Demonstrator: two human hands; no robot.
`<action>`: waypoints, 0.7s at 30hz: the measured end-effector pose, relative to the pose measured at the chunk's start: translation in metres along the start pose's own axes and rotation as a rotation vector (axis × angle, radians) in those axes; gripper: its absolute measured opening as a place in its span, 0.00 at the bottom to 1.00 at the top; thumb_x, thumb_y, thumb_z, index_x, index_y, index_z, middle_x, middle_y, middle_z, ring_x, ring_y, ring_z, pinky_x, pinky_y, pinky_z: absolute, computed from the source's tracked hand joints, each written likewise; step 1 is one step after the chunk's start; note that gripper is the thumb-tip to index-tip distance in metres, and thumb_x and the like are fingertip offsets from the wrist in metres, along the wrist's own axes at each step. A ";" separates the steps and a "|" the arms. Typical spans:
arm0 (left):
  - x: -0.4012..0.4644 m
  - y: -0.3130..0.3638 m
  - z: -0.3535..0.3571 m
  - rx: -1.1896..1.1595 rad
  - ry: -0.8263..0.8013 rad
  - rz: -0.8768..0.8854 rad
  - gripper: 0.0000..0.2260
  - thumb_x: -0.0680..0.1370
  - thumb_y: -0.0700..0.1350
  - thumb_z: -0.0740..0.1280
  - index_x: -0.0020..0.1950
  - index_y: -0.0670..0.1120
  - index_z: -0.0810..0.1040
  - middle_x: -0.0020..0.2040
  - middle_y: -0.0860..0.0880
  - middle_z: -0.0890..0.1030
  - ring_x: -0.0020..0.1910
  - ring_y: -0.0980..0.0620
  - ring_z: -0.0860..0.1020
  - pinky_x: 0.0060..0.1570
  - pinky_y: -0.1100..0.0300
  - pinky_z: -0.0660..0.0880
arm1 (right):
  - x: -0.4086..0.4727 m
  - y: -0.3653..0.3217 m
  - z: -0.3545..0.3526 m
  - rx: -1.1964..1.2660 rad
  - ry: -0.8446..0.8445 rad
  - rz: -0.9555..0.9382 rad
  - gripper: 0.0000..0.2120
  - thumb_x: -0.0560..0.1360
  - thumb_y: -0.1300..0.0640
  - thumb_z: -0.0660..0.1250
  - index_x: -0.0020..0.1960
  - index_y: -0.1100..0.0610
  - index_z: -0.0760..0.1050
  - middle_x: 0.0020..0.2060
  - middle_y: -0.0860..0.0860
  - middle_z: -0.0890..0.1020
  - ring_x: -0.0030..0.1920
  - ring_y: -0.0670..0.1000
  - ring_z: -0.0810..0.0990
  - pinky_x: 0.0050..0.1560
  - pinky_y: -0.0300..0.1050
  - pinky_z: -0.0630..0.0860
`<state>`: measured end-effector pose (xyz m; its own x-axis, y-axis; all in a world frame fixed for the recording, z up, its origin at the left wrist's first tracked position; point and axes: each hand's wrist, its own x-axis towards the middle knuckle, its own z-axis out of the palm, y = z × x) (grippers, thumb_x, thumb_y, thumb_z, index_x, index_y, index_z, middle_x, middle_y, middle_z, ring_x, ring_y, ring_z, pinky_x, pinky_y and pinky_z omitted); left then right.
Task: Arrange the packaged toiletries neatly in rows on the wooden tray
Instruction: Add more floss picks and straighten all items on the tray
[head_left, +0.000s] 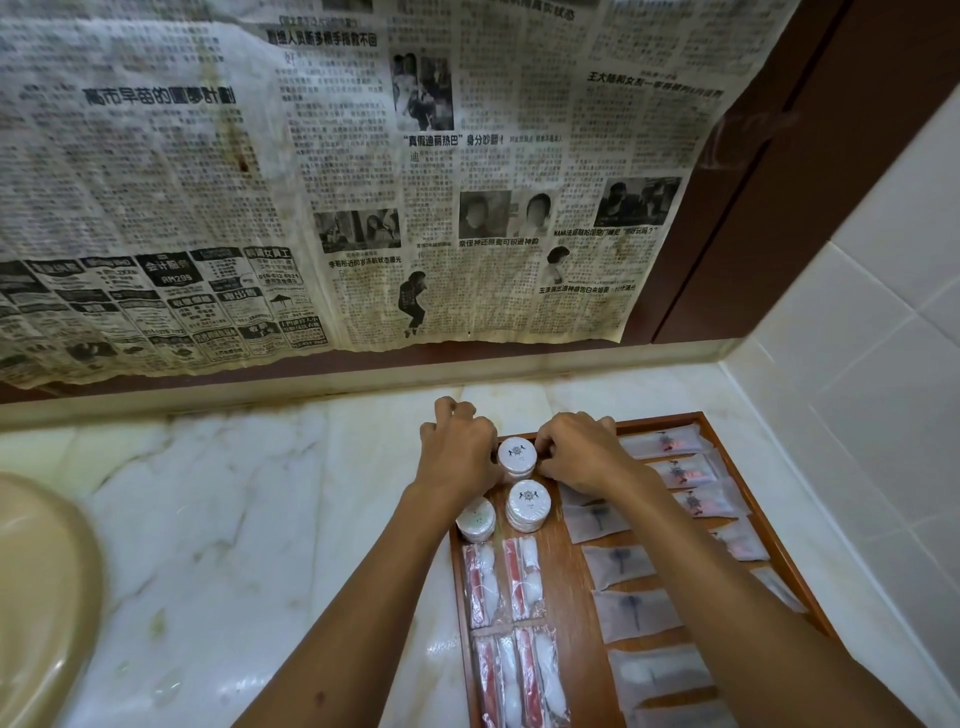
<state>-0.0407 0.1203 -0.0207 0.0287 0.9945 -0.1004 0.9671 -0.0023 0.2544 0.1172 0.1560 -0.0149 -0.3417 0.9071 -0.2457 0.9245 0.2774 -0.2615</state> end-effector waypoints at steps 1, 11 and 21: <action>0.001 0.001 0.000 0.013 -0.002 0.000 0.15 0.72 0.53 0.73 0.53 0.46 0.83 0.62 0.46 0.73 0.65 0.43 0.62 0.55 0.50 0.66 | 0.000 -0.002 0.001 -0.029 -0.003 -0.006 0.07 0.73 0.60 0.67 0.47 0.51 0.81 0.44 0.48 0.80 0.49 0.52 0.75 0.52 0.51 0.62; 0.005 0.009 0.005 0.077 -0.092 -0.022 0.12 0.74 0.48 0.69 0.52 0.42 0.76 0.56 0.43 0.73 0.64 0.41 0.63 0.55 0.49 0.68 | 0.001 -0.013 0.006 -0.185 -0.006 0.010 0.14 0.71 0.65 0.64 0.33 0.52 0.63 0.35 0.50 0.73 0.42 0.55 0.71 0.51 0.52 0.63; 0.002 0.000 -0.010 0.006 -0.115 -0.022 0.12 0.72 0.48 0.71 0.50 0.43 0.77 0.55 0.45 0.75 0.64 0.42 0.64 0.55 0.49 0.71 | 0.000 -0.010 0.001 -0.193 0.027 0.017 0.07 0.71 0.65 0.64 0.40 0.53 0.73 0.40 0.50 0.77 0.45 0.54 0.74 0.50 0.51 0.61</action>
<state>-0.0434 0.1233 -0.0108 0.0361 0.9759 -0.2154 0.9693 0.0182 0.2452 0.1073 0.1532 -0.0129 -0.3237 0.9197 -0.2224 0.9462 0.3154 -0.0727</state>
